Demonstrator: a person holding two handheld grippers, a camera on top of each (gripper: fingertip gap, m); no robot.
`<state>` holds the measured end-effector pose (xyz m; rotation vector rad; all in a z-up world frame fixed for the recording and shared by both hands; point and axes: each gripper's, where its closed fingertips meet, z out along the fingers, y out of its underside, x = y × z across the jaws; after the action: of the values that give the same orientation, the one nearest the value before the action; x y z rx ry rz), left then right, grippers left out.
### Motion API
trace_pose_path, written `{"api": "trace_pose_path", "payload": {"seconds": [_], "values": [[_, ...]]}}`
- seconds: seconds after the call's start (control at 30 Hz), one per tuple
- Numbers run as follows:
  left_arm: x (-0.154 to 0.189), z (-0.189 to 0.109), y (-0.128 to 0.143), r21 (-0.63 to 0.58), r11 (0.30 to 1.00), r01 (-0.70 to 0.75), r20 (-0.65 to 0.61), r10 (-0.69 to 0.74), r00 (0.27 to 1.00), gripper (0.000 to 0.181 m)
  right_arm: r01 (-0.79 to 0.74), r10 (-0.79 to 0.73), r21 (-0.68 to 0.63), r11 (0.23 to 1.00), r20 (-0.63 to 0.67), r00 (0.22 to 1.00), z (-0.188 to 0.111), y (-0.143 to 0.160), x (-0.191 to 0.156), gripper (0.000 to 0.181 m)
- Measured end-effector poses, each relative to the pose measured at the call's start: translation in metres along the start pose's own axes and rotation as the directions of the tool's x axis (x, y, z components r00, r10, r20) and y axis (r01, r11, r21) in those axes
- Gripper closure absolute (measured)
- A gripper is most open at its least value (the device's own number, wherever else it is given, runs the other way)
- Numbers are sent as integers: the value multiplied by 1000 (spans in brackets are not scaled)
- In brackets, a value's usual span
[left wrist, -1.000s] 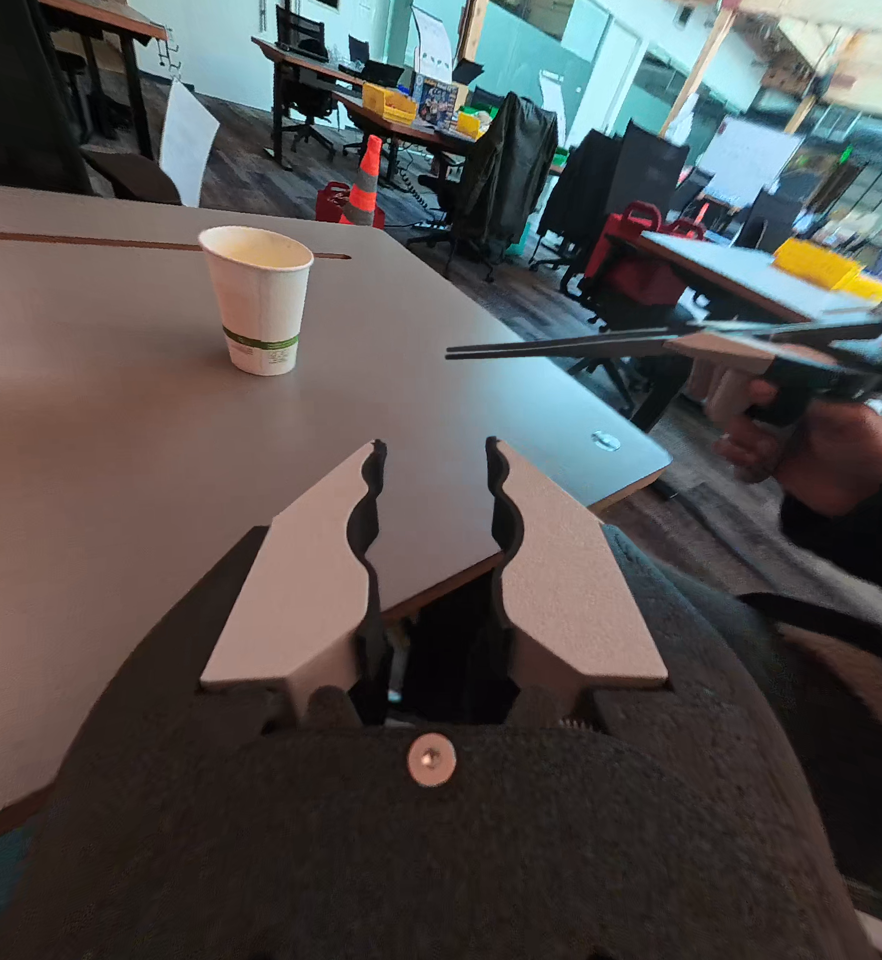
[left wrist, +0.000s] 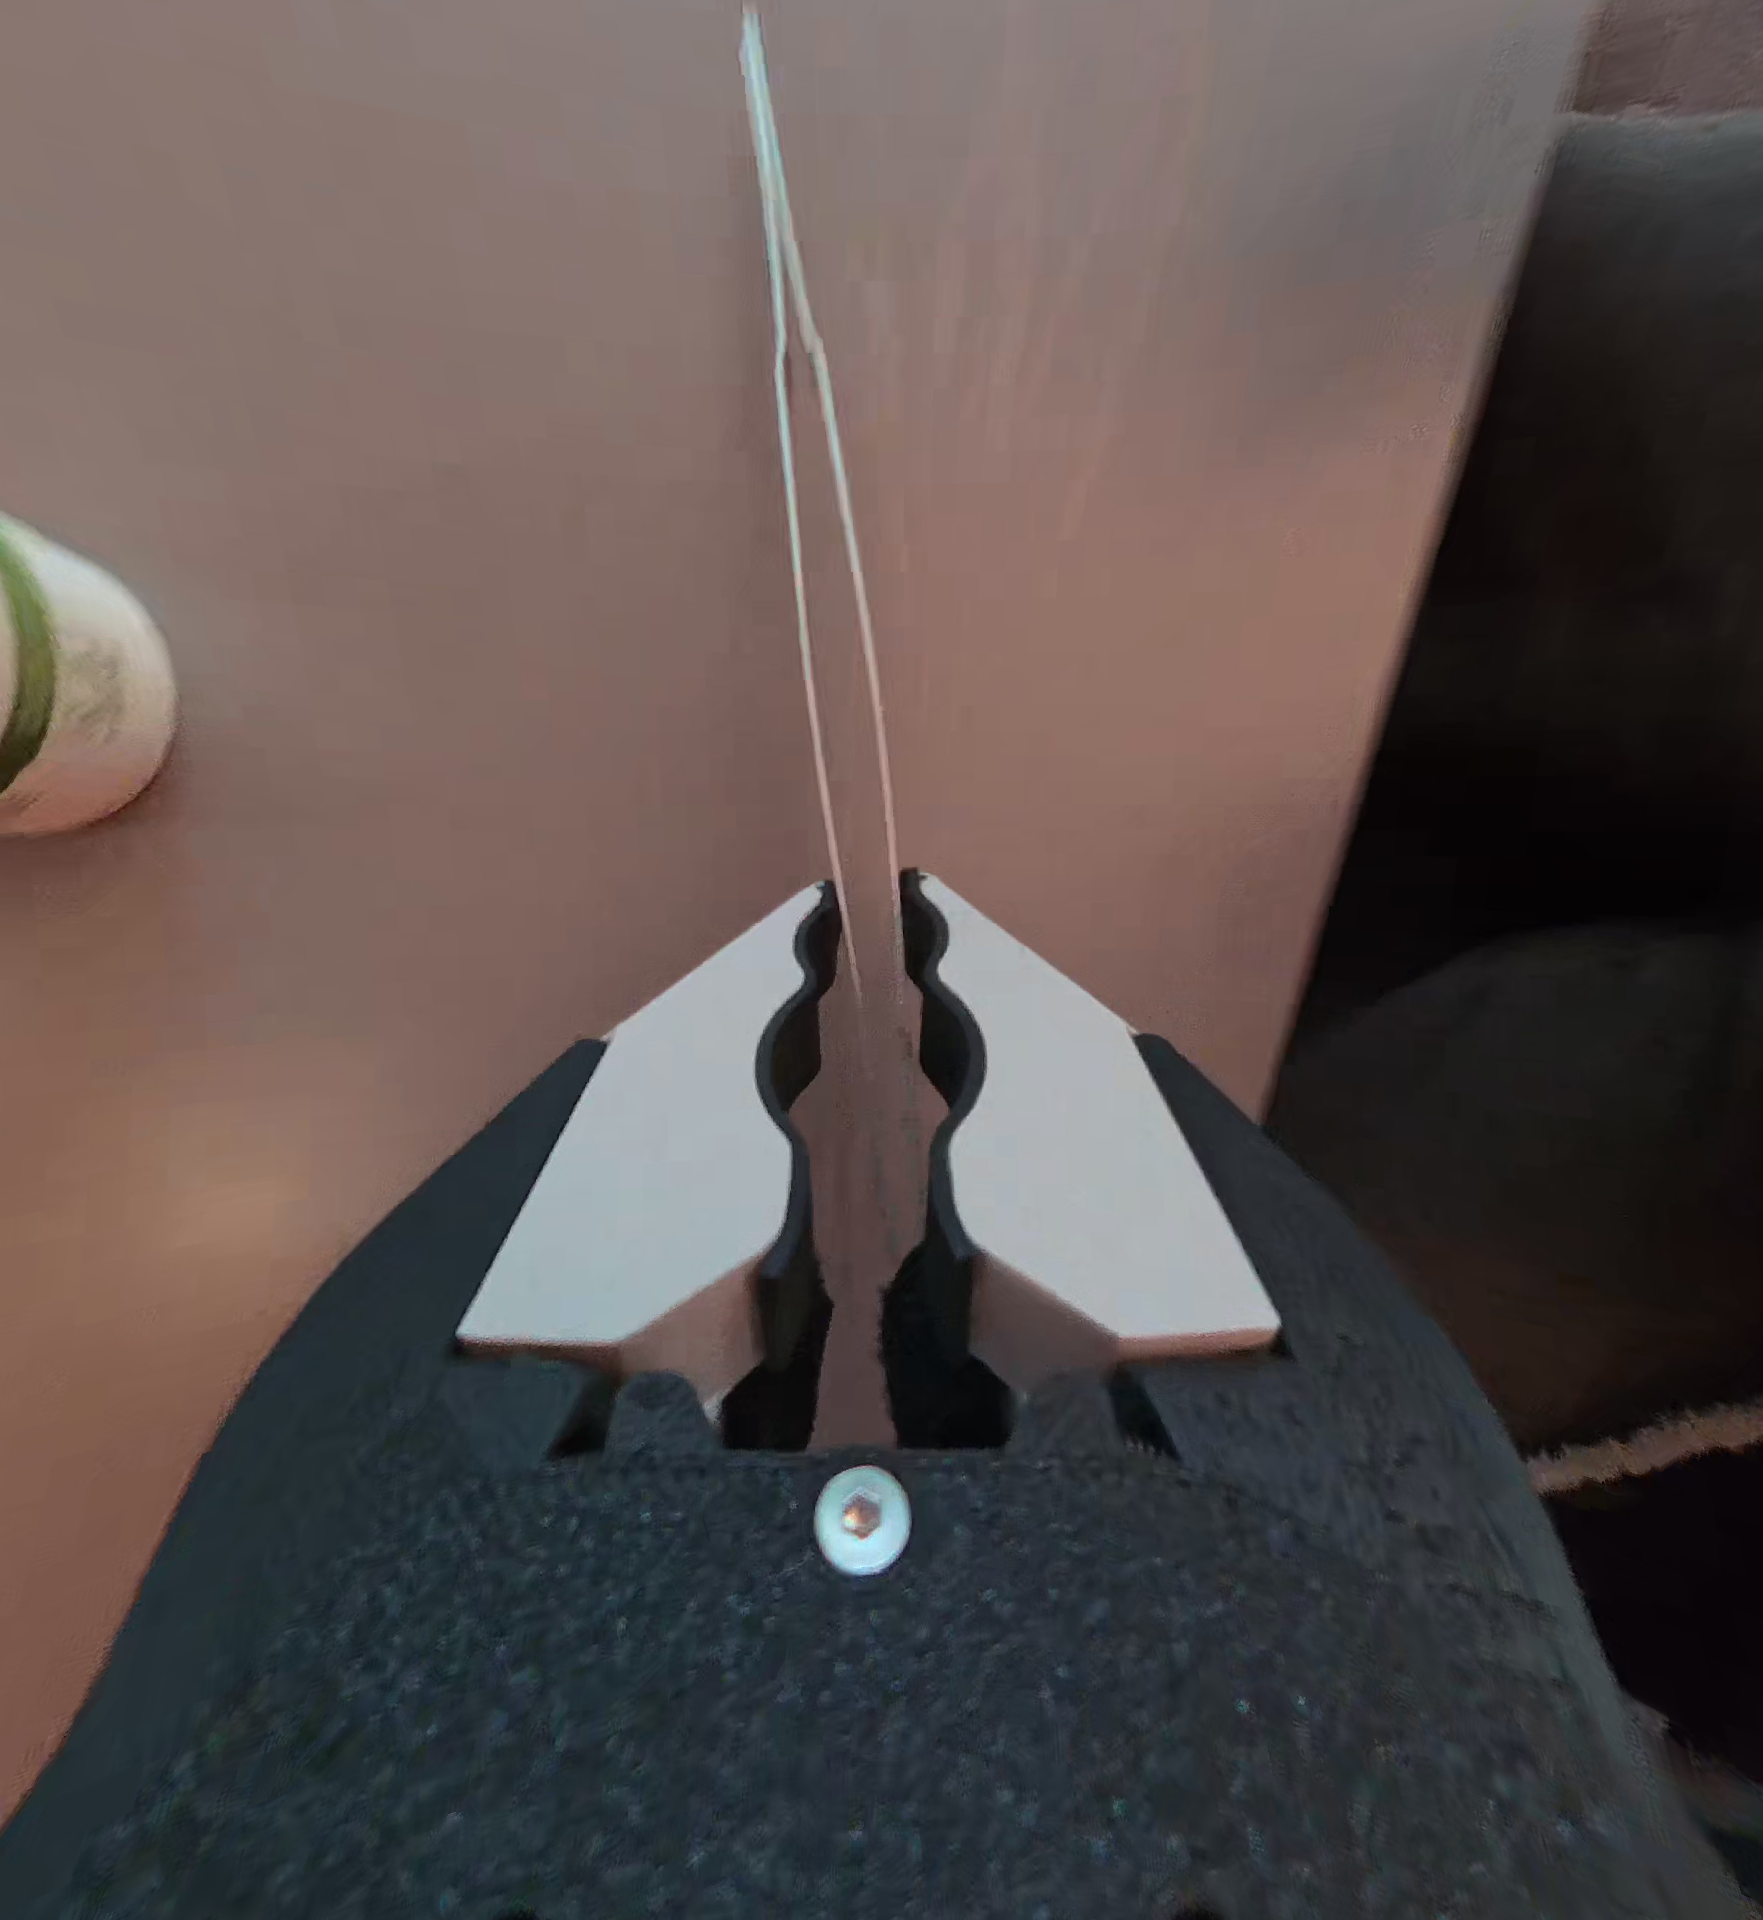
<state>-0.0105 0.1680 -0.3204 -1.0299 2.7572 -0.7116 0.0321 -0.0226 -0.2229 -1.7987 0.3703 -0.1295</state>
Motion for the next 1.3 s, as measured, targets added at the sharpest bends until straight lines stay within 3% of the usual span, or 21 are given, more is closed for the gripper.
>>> {"api": "trace_pose_path", "payload": {"seconds": [0.1, 0.23, 0.5, 0.7, 0.8, 0.87, 0.93, 1.0, 1.1, 1.3], "values": [[-27, 5, 3, -39, 999, 29, 19, -28, 999, 169, -17, 16, 17, 1000, 26, 1000, 1, -3, -7, 144], [-46, 11, 12, -148, 988, -39, 49, 47, 998, 167, -6, 6, 4, 1000, 68, 998, 5, 0, -19, 144], [-51, 13, 54, -298, 947, -120, 3, 127, 992, 163, -59, 57, 15, 998, 124, 991, 2, 0, -30, 146], [-54, 11, 55, -278, 956, -90, 10, 97, 995, 150, -101, 97, 17, 995, 147, 984, 3, -1, -31, 146], [-53, 3, 34, -132, 991, -20, 60, 28, 998, 140, -104, 101, 17, 994, 144, 984, 2, -1, -30, 146], [-68, -9, 6, 105, 992, 72, 171, -89, 981, 123, -104, 99, 25, 994, 138, 985, 0, -2, -29, 146], [-103, -30, -21, 444, 881, 162, 306, -319, 897, 106, -111, 106, 30, 993, 137, 985, -1, -3, -29, 145], [-133, -48, -26, 645, 751, 142, 371, -470, 801, 101, -120, 115, 33, 992, 141, 983, 0, -4, -30, 145], [-161, -31, -29, 664, 728, 171, 372, -520, 769, 92, -117, 112, 24, 993, 146, 983, 1, -2, -31, 145], [-188, -3, -79, 672, 727, 140, 299, -439, 847, 87, -108, 103, 31, 994, 127, 986, 3, -3, -26, 146]]}}
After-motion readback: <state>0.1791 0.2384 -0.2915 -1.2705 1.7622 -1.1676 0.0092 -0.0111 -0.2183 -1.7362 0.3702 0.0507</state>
